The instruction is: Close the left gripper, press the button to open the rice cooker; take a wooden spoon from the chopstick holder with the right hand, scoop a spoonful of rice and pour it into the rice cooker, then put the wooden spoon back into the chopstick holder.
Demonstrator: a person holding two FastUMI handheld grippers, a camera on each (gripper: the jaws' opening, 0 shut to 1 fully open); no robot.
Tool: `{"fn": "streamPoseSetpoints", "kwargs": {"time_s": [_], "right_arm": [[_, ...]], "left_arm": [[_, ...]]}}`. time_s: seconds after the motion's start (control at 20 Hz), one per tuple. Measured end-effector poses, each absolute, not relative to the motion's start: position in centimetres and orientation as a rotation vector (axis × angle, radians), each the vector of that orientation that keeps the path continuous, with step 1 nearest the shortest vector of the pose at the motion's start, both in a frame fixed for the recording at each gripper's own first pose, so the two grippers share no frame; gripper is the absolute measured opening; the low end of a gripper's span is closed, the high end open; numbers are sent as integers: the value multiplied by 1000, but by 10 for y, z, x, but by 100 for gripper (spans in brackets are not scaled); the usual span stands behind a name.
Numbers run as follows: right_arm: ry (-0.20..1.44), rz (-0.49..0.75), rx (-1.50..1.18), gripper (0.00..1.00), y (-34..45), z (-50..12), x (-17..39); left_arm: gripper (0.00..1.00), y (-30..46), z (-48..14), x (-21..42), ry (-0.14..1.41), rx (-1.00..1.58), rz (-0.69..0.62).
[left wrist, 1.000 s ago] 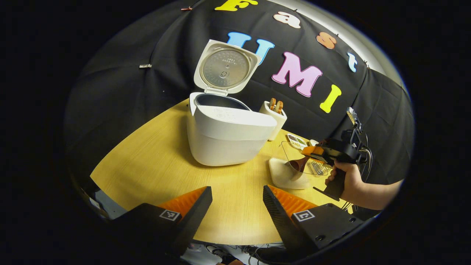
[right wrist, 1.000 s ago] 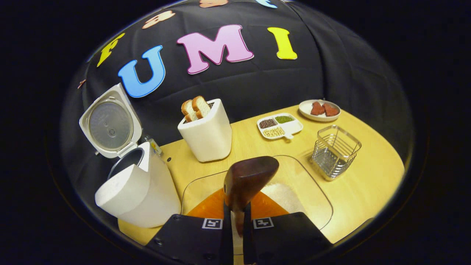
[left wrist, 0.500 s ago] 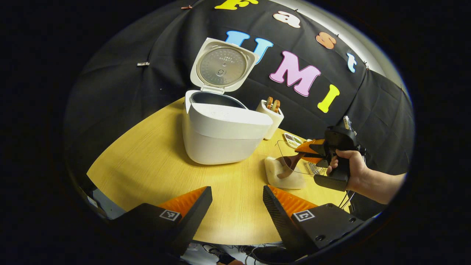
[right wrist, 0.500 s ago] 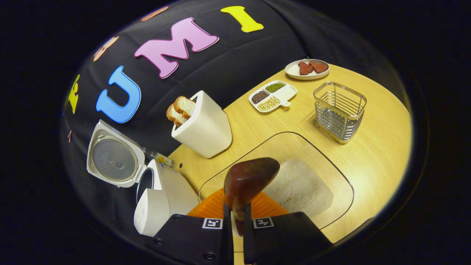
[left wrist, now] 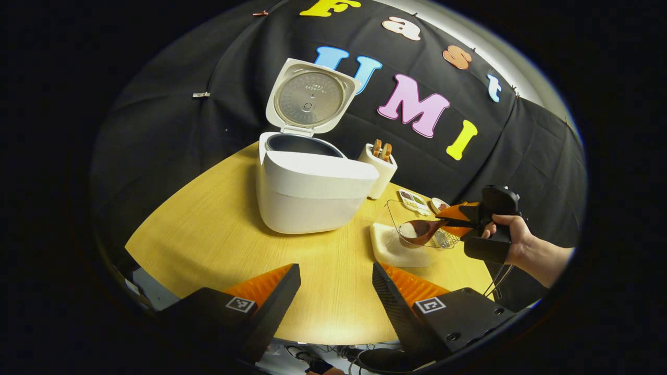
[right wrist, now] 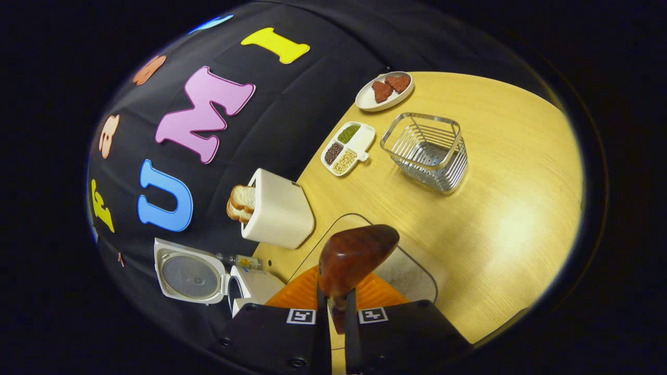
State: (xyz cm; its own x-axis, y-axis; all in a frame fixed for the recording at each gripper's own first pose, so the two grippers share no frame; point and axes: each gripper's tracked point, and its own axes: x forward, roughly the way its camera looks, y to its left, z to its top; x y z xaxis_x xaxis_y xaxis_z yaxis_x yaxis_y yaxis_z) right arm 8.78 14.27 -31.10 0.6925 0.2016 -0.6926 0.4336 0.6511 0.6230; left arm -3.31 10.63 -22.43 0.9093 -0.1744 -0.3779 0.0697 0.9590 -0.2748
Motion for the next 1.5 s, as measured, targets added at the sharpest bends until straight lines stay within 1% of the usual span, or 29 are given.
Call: {"fn": "streamPoseSetpoints", "kwargs": {"time_s": [0.3, 0.65, 0.8, 1.05, 1.25, 1.5], "right_arm": [[778, -203, 967, 14, 104, -275, 96], [768, -149, 1085, 15, 116, -220, 120], [777, -81, 1140, 15, 147, -199, 133], [780, -13, 1173, 15, 201, -174, 150], [789, 32, 1214, 15, 250, -161, 164], [811, 103, 1204, 15, 319, -157, 176]], "left_arm": [[96, 105, -218, -39, 399, -249, -114], [96, 102, -216, -48, 391, -263, -81], [96, 104, -217, -51, 382, -292, -57], [96, 117, -220, -55, 369, -280, -28], [96, 134, -225, -56, 379, -267, -3], [96, 155, -227, -52, 381, -271, 21]]}}
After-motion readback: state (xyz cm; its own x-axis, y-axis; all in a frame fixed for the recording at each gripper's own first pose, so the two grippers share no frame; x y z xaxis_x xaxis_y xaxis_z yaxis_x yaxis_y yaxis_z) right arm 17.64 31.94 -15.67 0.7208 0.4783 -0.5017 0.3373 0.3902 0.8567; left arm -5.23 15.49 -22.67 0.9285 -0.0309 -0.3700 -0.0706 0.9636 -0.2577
